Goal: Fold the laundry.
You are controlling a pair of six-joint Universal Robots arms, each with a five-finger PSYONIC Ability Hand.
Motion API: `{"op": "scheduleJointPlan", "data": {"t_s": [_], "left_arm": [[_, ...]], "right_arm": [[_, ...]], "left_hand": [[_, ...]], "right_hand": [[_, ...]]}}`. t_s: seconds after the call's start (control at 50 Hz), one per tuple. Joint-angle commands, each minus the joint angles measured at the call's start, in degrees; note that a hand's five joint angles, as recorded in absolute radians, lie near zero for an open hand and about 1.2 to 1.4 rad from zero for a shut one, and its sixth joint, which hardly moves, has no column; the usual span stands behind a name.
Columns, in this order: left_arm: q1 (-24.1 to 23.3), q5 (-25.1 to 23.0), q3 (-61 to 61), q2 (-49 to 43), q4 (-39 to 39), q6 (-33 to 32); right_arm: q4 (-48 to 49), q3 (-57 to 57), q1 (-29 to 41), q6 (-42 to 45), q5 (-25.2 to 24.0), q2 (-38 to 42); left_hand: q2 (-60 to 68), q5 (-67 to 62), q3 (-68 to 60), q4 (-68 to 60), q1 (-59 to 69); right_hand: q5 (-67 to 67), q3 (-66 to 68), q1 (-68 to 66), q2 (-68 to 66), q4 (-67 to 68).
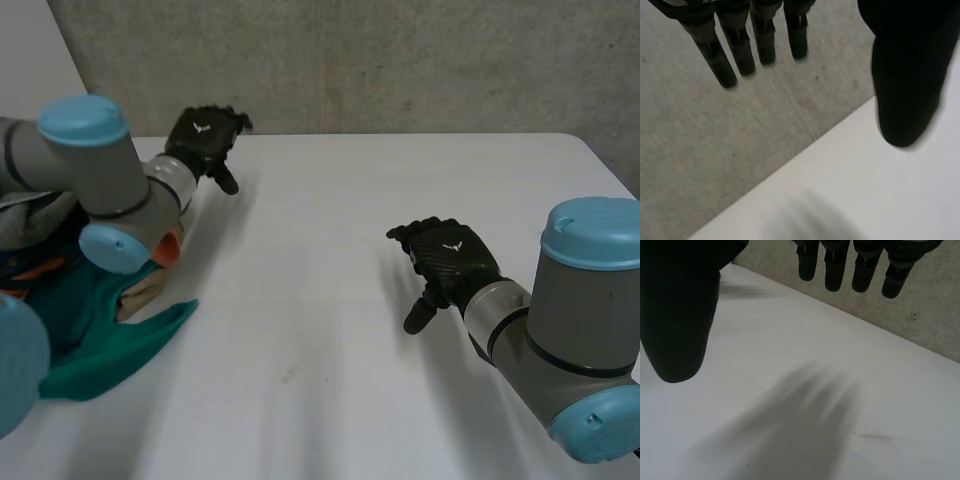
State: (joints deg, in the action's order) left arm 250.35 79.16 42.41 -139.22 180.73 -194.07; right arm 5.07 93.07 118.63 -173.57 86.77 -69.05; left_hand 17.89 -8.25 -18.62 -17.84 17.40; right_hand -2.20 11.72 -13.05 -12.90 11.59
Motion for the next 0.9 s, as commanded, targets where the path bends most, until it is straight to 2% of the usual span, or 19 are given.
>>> {"op": "scheduleJointPlan", "data": {"t_s": [0.02, 0.1, 0.16, 0.2, 0.28, 0.38, 0.54, 0.7, 0.84, 0.9], "left_arm": [[-0.1, 6.3, 5.2, 15.2, -9.3, -2.3], [1.4, 9.7, 5.6, 22.0, -13.9, -4.3], [4.0, 10.1, 4.9, 26.2, -17.8, -5.5], [5.4, 9.2, 4.3, 27.6, -20.1, -6.0], [11.3, 4.9, 2.0, 28.9, -26.9, -6.1], [17.3, 1.6, 0.5, 27.5, -30.9, -5.6], [24.8, -2.8, 1.1, 22.2, -30.7, -4.8], [28.4, -5.2, 2.7, 18.2, -30.4, -5.2], [29.9, -5.4, 4.6, 14.1, -24.5, -8.1], [30.0, -4.6, 5.5, 12.3, -21.2, -10.7]], "right_arm": [[0.1, 0.0, 0.1, 1.0, -0.3, 0.2], [0.1, 0.0, 0.4, 1.7, -0.4, 0.8], [0.1, 0.2, 0.8, 2.2, -0.6, 1.0], [0.1, 0.3, 1.2, 2.4, -0.6, 1.1], [0.1, 0.4, 1.6, 2.5, -0.6, 1.1], [0.1, 0.5, 1.8, 2.5, -0.6, 1.1], [0.6, 0.7, 1.8, 2.9, -0.9, 1.3], [1.3, 1.1, 1.6, 3.6, -0.9, 1.7], [2.0, 1.3, 2.0, 4.6, -1.2, 2.1], [2.0, 1.5, 2.1, 5.2, -1.2, 2.3]], "left_hand": [[-7.9, 8.3, 8.6, 7.8, -7.4], [-7.9, 8.3, 8.6, 7.8, -7.4], [-7.9, 8.3, 8.6, 7.8, -7.4], [-7.9, 8.3, 8.6, 7.8, -7.4], [-7.9, 8.3, 8.6, 7.8, -7.4], [-7.9, 8.3, 8.6, 7.8, -7.4], [-7.9, 8.3, 8.6, 7.8, -7.4], [-7.9, 8.3, 8.6, 7.8, -7.4], [-7.9, 8.3, 8.6, 7.8, -7.4], [4.0, -3.7, -3.3, -4.1, 4.5]], "right_hand": [[2.2, -1.7, 3.0, 2.9, -1.6], [2.2, -1.7, 3.0, 2.9, -1.6], [2.2, -1.7, 3.0, 2.9, -1.6], [2.2, -1.7, 3.0, 2.9, -1.6], [2.2, -1.7, 3.0, 2.9, -1.6], [2.2, -1.7, 3.0, 2.9, -1.6], [2.2, -1.7, 3.0, 2.9, -1.6], [2.2, -1.7, 3.0, 2.9, -1.6], [2.2, -1.7, 3.0, 2.9, -1.6], [2.2, -1.7, 3.0, 2.9, -1.6]]}}
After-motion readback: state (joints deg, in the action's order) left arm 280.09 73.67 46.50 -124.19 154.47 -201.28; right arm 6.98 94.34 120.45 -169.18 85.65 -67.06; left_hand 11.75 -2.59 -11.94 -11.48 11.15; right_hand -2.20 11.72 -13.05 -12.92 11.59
